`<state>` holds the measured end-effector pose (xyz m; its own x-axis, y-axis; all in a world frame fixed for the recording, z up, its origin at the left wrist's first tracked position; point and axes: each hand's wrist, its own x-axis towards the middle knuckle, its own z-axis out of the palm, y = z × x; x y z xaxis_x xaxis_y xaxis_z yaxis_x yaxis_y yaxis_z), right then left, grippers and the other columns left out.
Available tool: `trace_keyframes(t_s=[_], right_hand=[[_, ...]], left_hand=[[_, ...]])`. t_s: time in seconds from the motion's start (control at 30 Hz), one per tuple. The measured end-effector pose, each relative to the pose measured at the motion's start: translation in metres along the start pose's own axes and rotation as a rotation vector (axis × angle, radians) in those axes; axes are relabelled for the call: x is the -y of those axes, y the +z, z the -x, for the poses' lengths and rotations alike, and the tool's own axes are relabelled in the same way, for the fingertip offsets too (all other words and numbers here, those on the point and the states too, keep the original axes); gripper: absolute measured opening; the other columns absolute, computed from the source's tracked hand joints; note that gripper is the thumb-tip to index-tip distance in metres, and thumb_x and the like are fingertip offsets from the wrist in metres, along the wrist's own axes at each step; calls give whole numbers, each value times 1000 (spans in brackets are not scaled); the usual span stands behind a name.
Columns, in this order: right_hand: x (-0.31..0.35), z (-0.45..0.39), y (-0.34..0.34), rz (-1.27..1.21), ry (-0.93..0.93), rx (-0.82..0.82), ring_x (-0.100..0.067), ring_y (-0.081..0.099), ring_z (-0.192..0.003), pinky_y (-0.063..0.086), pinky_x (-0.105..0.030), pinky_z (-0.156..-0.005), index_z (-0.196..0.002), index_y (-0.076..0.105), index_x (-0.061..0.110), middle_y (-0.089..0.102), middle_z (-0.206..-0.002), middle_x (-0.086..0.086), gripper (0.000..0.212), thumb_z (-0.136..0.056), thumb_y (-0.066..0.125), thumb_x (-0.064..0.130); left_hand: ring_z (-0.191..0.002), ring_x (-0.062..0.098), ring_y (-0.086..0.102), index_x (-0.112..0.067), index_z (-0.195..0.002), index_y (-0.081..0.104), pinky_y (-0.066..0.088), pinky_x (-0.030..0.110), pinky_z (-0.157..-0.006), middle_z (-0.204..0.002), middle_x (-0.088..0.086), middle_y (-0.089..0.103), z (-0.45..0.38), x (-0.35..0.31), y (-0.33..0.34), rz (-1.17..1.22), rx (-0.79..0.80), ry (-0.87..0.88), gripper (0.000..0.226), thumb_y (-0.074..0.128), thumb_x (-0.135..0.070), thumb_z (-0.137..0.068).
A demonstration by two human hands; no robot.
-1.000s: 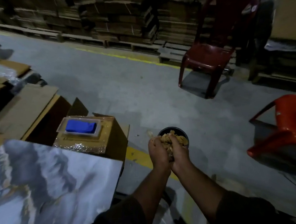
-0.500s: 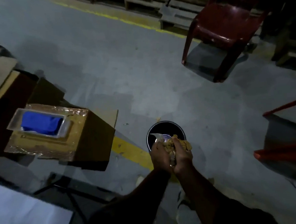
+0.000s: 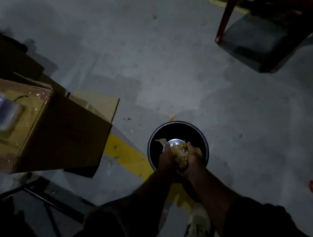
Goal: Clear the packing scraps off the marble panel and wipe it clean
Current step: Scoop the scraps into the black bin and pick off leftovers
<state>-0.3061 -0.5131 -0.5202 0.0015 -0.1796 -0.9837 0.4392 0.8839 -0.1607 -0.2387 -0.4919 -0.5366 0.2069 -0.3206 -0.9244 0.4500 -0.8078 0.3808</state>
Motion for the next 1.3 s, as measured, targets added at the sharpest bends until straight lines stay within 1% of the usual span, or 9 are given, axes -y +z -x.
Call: trace_keyframes(t_s=[0.07, 0.2, 0.3, 0.4, 0.57, 0.7, 0.77, 1.03, 1.3], right_hand=[[1, -17, -3, 23, 32, 41, -41, 54, -125, 44, -53, -105, -137, 55, 14, 58, -137, -14, 82, -82, 60, 74], [-4, -8, -10, 46, -52, 20, -37, 63, -113, 53, -52, -95, -129, 65, 16, 68, -127, -13, 68, -86, 61, 68], [3, 46, -5, 7, -102, 12, -33, 63, -113, 55, -44, -89, -132, 62, 10, 65, -131, -16, 57, -97, 56, 55], [18, 129, 4, 24, -163, -36, -39, 59, -122, 50, -44, -95, -135, 56, -5, 61, -134, -21, 48, -104, 53, 32], [20, 269, 10, 91, -424, 16, -27, 67, -79, 55, -29, -68, -96, 67, -1, 69, -107, -29, 22, -104, 49, 10], [8, 377, 21, 224, -572, 85, -18, 70, -68, 55, -20, -56, -96, 67, 1, 71, -82, -13, 19, -102, 52, 10], [-4, 421, 30, 337, -658, 118, -23, 73, -74, 55, -24, -59, -96, 69, -1, 73, -85, -14, 20, -101, 53, 10], [-84, 531, 76, 617, -714, 430, -28, 64, -88, 54, -45, -84, -108, 62, 12, 68, -97, -8, 18, -102, 55, 28], [-229, 577, 132, 871, -789, 603, -29, 65, -86, 55, -42, -79, -101, 63, 10, 69, -94, -9, 15, -102, 56, 22]], left_hand=[[-109, 36, 68, -6, -125, 66, 53, 53, -103, -125, 19, 69, -16, 3, -3, 51, 24, 5, 79, 48, -75, -91], [-103, 34, 71, -8, -109, 72, 56, 57, -96, -110, 17, 74, 16, -16, -1, 2, -18, 97, 66, 54, -67, -86], [-102, 23, 65, -13, -109, 64, 54, 46, -100, -107, 7, 69, 59, -32, -2, -90, -8, 175, 45, 48, -54, -98], [-87, 29, 71, -3, -89, 72, 57, 46, -87, -90, 15, 74, 127, -50, -2, -162, -66, 310, 59, 45, -55, -97], [-74, 12, 64, -6, -95, 67, 50, 16, -61, -83, 5, 69, 274, -88, -11, -88, -71, 414, 30, 46, -22, -108], [-88, 17, 71, -11, -98, 69, 59, 31, -82, -95, 4, 74, 369, -104, -34, -26, -76, 510, 25, 49, -24, -106], [-94, 18, 72, -12, -108, 70, 59, 35, -85, -101, 6, 74, 409, -112, -50, 50, -109, 534, 23, 51, -25, -106], [-73, -6, 62, -9, -102, 70, 43, 6, -60, -88, -1, 69, 512, -123, -154, 56, -266, 753, 26, 49, -23, -107], [-98, 19, 69, -20, -107, 70, 59, 41, -89, -100, 2, 73, 563, -78, -313, 256, -411, 790, 25, 47, -30, -105]])
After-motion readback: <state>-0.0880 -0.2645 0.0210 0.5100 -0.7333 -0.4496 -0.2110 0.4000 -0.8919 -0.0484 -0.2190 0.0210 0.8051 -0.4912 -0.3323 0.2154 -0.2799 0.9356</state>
